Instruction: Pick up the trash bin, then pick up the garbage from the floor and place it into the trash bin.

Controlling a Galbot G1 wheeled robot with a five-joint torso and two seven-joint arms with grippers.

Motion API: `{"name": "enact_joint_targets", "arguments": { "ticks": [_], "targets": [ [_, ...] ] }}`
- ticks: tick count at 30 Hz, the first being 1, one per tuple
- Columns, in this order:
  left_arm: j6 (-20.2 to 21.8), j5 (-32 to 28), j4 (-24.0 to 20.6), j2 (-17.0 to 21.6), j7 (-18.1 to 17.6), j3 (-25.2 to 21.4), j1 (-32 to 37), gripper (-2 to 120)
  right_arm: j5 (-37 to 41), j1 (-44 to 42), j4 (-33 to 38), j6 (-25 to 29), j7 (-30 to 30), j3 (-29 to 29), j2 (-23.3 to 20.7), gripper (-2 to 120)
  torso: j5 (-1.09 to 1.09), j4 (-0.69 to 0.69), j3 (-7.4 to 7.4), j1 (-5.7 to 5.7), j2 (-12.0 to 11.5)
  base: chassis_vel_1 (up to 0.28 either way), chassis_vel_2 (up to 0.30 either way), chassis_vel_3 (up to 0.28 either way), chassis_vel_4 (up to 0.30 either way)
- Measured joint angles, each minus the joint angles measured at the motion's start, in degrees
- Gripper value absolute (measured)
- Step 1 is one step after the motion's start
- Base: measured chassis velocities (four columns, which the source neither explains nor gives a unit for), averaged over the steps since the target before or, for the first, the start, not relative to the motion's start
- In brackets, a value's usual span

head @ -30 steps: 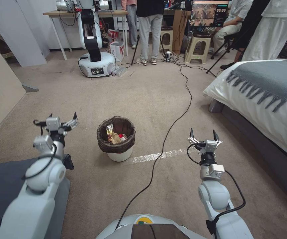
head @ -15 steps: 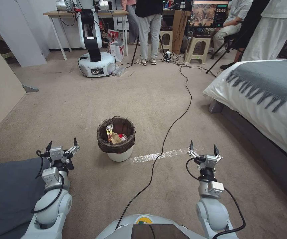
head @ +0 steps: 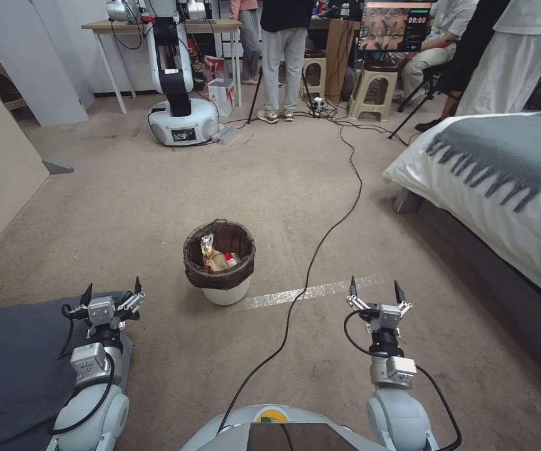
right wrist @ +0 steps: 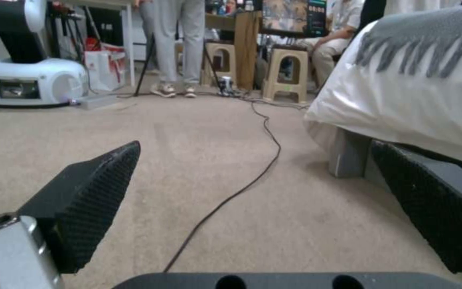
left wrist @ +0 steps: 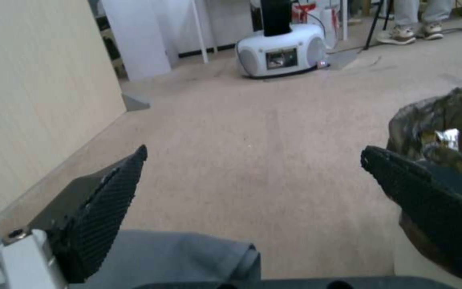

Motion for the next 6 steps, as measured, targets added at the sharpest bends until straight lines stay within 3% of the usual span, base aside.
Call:
{"name": "enact_joint_targets", "arguments": {
  "ticks": [6],
  "targets": [
    [-0.25, -0.33, 0.21, 0.09, 0.07, 0.4, -0.17, 100, -0.35, 0.0, -0.03, 0.38, 0.11, -0.28, 0.33, 100, 0.0, -0.01, 0.0, 0.0, 0.0, 0.0, 0.0, 0.0, 0.0]
  ]
}}
